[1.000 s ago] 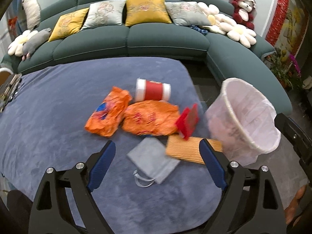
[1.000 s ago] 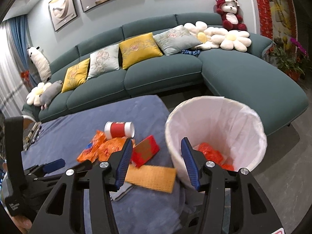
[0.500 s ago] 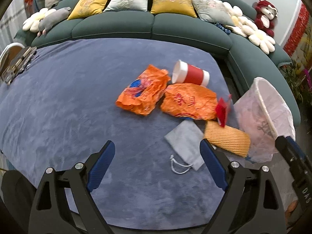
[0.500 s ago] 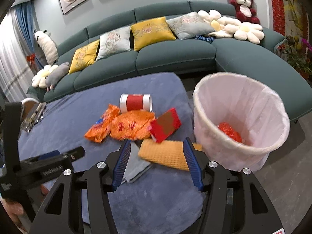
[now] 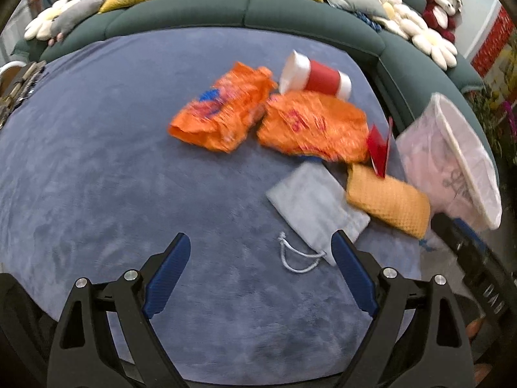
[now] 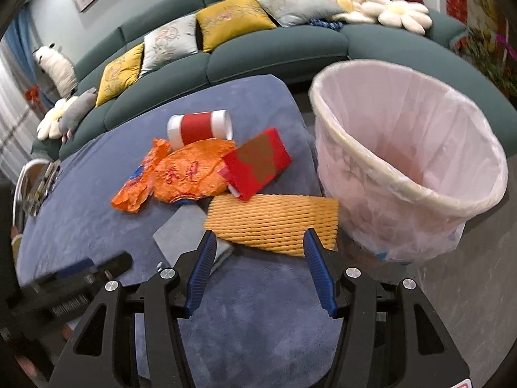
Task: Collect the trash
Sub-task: 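Grasp the grey cloth bag with the left tool while the right grasps the orange foam strip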
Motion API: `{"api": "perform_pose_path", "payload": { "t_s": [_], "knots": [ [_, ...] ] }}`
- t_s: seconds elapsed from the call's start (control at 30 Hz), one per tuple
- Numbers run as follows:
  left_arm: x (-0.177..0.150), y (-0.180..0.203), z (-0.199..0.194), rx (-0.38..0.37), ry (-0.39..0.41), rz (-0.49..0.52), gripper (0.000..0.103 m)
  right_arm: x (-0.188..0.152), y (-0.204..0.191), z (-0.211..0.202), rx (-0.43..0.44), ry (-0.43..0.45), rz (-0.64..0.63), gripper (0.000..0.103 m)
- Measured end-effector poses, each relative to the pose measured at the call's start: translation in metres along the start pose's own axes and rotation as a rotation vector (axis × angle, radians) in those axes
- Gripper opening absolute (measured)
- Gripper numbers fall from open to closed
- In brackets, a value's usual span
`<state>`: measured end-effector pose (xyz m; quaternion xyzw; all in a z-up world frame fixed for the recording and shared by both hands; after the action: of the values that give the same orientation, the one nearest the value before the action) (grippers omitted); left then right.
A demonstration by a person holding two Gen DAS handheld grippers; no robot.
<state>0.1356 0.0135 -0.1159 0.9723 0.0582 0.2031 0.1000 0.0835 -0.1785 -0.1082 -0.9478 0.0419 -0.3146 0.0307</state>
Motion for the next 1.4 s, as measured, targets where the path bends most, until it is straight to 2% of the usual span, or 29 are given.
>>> {"api": "perform_pose_path", "payload": {
  "t_s": [0.2,0.33,0.5,0.57,0.63,0.7,0.73,0.77,0.8,1.0,1.23,1.4],
  "knots": [
    [-0.016,0.023,0.024,-0.018,-0.056,0.064,0.085,-0.001,0.016,0.008,0.001,-0.011,0.058,0.055],
    [-0.022,0.041,0.035,-0.019,-0.060,0.112,0.084,-0.003,0.024,0.013,0.012,-0.024,0.092,0.055],
    [-0.027,0.055,0.054,0.000,-0.089,0.162,0.067,-0.004,0.030,0.016,0.021,-0.029,0.110,0.055],
    [-0.027,0.055,0.058,0.013,-0.088,0.161,0.065,-0.004,0.031,0.018,0.026,-0.035,0.114,0.055],
    [-0.025,0.053,0.058,0.022,-0.078,0.163,0.055,-0.005,0.032,0.022,0.030,-0.041,0.120,0.055],
    [-0.021,0.050,0.056,0.008,-0.075,0.158,0.030,-0.004,0.032,0.023,0.031,-0.042,0.125,0.055],
    [-0.019,0.050,0.056,-0.002,-0.078,0.152,0.024,-0.004,0.033,0.024,0.032,-0.041,0.126,0.055],
    [-0.016,0.047,0.054,-0.003,-0.076,0.145,0.011,-0.003,0.033,0.027,0.033,-0.042,0.127,0.055],
    [-0.013,0.044,0.053,-0.001,-0.073,0.136,0.008,-0.003,0.033,0.029,0.034,-0.045,0.127,0.055],
    [-0.001,0.027,0.042,0.007,-0.046,0.079,0.007,0.001,0.030,0.042,0.038,-0.059,0.116,0.055],
    [0.006,0.006,0.037,0.074,-0.012,-0.001,0.006,0.002,0.029,0.060,0.037,-0.087,0.118,0.055],
    [0.007,-0.001,0.038,0.069,-0.027,-0.032,0.006,0.004,0.027,0.068,0.027,-0.092,0.107,0.056]
  ]
}}
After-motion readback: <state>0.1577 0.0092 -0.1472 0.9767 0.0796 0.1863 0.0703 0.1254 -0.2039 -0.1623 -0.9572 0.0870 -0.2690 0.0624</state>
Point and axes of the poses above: each gripper's, at about its wrist camera, not at the fingertips, and z roughly the way its jaws point, y to its right, x to its top, the point moved 4 cm from there along z, roughly the way its jaws point, and after that the axes turned 13 degrees about -z, right-handed, at the moved point
